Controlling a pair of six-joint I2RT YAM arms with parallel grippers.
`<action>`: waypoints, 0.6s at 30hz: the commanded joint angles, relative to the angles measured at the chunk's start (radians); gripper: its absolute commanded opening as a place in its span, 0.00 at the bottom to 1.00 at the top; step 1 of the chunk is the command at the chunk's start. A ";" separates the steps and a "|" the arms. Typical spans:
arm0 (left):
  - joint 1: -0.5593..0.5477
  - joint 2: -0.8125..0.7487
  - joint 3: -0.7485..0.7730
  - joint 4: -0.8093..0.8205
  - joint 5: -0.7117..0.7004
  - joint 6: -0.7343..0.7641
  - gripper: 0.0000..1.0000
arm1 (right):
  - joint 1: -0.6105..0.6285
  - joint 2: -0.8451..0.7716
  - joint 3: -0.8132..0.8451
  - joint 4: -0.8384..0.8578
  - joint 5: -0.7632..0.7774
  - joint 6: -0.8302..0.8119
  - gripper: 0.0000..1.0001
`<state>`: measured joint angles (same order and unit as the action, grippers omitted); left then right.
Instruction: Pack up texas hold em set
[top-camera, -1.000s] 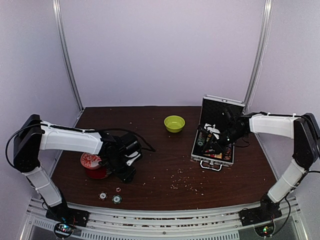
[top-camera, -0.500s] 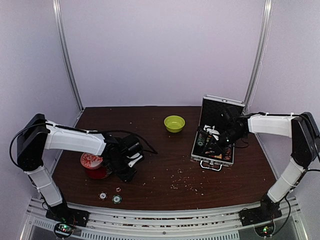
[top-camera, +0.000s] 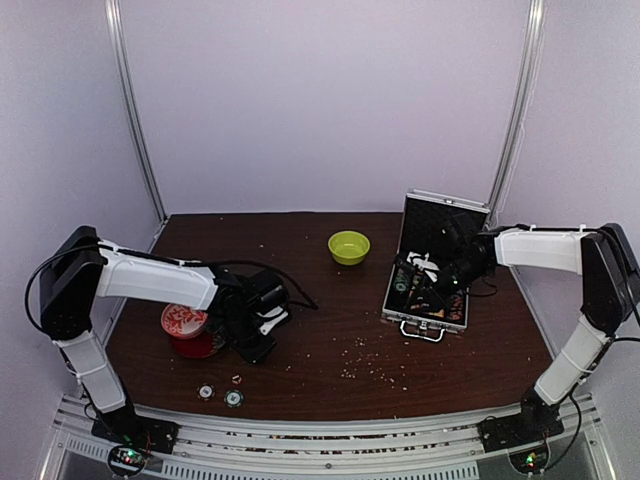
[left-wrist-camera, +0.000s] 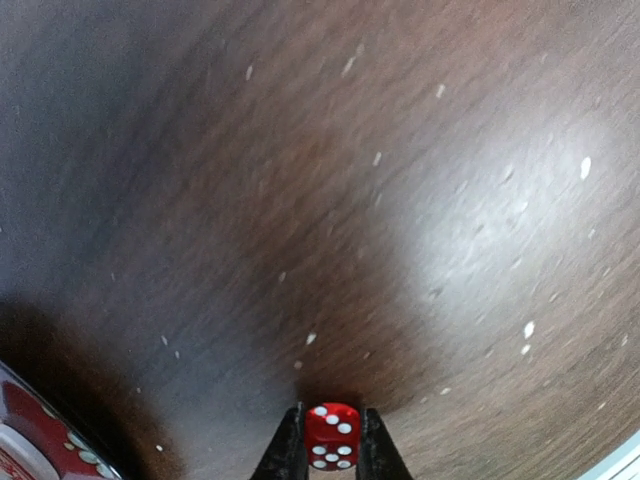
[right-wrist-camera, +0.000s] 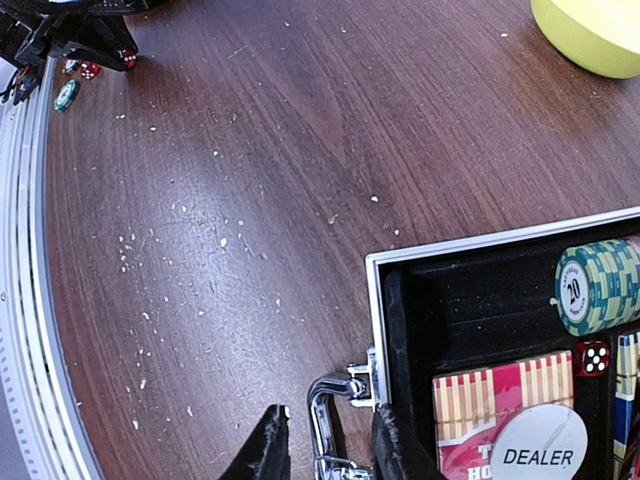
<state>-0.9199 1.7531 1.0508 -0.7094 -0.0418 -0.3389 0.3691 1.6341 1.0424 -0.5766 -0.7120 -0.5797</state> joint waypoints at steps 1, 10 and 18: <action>-0.039 0.049 0.118 0.017 0.032 -0.001 0.11 | 0.001 -0.003 0.028 -0.012 -0.020 -0.007 0.30; -0.141 0.289 0.483 0.021 0.049 0.048 0.11 | -0.052 -0.082 -0.015 0.112 0.059 0.101 0.28; -0.172 0.446 0.691 0.033 0.080 0.082 0.10 | -0.103 -0.108 -0.035 0.144 0.083 0.128 0.33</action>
<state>-1.0889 2.1571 1.6756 -0.6956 0.0071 -0.2893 0.2829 1.5414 1.0237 -0.4656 -0.6579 -0.4808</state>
